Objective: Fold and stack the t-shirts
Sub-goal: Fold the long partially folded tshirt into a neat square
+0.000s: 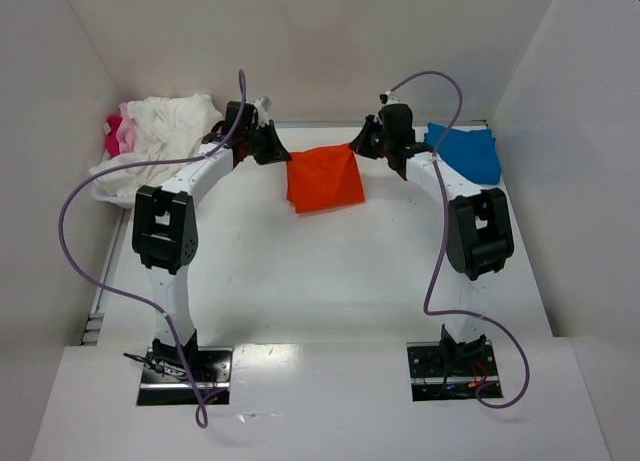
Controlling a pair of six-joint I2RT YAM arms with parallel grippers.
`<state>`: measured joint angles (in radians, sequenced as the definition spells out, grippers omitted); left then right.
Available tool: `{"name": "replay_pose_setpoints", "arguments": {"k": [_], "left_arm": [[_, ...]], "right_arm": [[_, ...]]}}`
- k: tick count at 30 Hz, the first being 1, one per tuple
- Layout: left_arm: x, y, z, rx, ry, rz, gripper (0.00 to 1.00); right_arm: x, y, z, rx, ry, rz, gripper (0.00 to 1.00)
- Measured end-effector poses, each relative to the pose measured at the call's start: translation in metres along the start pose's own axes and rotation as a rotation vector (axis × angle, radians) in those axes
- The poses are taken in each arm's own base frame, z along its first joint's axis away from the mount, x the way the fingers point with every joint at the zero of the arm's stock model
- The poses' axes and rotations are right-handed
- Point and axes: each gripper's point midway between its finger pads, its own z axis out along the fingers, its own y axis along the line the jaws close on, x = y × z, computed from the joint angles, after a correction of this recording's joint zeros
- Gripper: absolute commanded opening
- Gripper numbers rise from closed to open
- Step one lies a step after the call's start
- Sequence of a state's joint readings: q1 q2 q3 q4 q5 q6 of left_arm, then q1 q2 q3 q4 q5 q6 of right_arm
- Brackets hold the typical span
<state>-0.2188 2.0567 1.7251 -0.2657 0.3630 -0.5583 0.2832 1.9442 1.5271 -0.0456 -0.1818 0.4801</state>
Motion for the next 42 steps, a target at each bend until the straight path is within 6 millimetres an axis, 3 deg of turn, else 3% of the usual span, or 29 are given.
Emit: {"name": "replay_pose_setpoints", "arguments": {"k": [7, 14, 19, 27, 32, 39, 42], "left_arm": [[-0.014, -0.01, -0.01, 0.013, -0.031, 0.014, 0.0], [-0.011, -0.025, -0.033, 0.042, -0.033, 0.031, 0.0], [0.007, -0.04, -0.056, 0.073, -0.013, 0.064, 0.0], [0.042, -0.045, -0.087, 0.078, 0.031, 0.058, 0.0], [0.052, -0.048, -0.107, 0.077, 0.032, 0.057, 0.0], [0.047, -0.061, -0.132, 0.091, -0.012, 0.074, 0.0], [0.045, -0.061, -0.134, 0.086, -0.022, 0.072, 0.0]], "right_arm": [[-0.017, 0.013, -0.007, -0.029, -0.037, -0.007, 0.0], [-0.02, 0.026, -0.048, -0.063, -0.074, -0.008, 0.0], [0.01, 0.031, -0.074, -0.067, -0.051, 0.012, 0.0], [0.074, 0.062, -0.106, -0.114, 0.026, 0.029, 0.0], [0.081, 0.067, -0.128, -0.115, 0.008, 0.053, 0.0], [0.08, 0.107, -0.17, -0.197, -0.058, 0.055, 0.0], [0.074, 0.105, -0.175, -0.179, -0.092, 0.065, 0.0]]}}
